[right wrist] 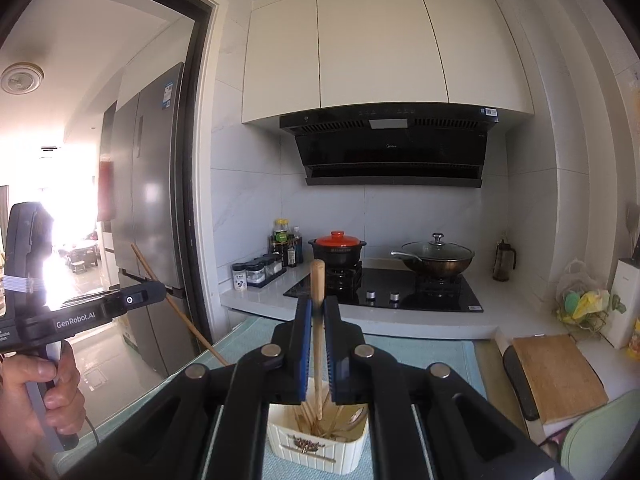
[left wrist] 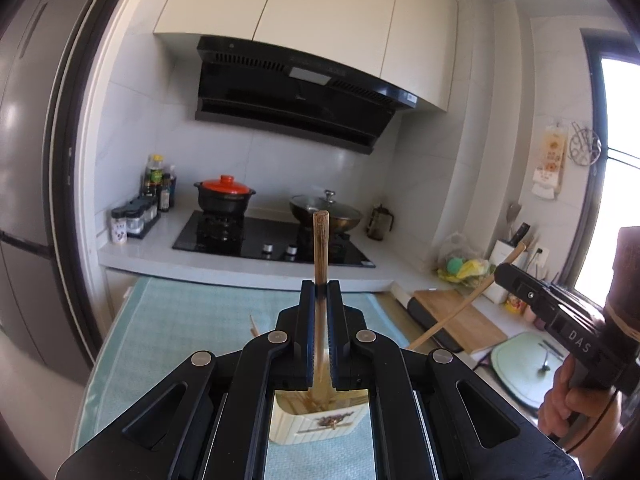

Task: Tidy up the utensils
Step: 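Carry both chopsticks over the cream holder and release them inside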

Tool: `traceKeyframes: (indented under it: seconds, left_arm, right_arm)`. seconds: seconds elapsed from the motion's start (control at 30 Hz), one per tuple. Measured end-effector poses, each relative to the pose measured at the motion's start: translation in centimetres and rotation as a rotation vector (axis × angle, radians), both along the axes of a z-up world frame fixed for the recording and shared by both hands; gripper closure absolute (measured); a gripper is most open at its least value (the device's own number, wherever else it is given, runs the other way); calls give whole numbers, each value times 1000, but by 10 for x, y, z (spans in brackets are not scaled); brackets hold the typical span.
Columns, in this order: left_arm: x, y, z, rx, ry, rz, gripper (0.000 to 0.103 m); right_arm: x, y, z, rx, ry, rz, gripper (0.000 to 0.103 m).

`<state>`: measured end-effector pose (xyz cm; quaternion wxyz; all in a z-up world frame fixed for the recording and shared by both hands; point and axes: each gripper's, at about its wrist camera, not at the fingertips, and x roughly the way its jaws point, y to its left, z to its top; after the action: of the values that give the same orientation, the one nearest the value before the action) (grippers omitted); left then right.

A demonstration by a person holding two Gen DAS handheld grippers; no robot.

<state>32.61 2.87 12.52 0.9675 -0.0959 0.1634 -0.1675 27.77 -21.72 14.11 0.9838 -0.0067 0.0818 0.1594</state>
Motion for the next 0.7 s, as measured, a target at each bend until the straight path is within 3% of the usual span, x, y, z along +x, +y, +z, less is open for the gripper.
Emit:
traceKeyframes:
  seconds: [0.27, 0.53, 0.7]
  left_arm:
    - [78, -21, -53, 41, 157, -1, 100]
    - [139, -42, -118, 97, 358, -25, 100]
    - [166, -53, -136, 158, 432, 9, 95]
  right_arm:
    - [83, -3, -46, 9, 184, 0, 96]
    - [161, -12, -116, 18, 490, 2, 96]
    - [199, -15, -146, 29, 618, -13, 95]
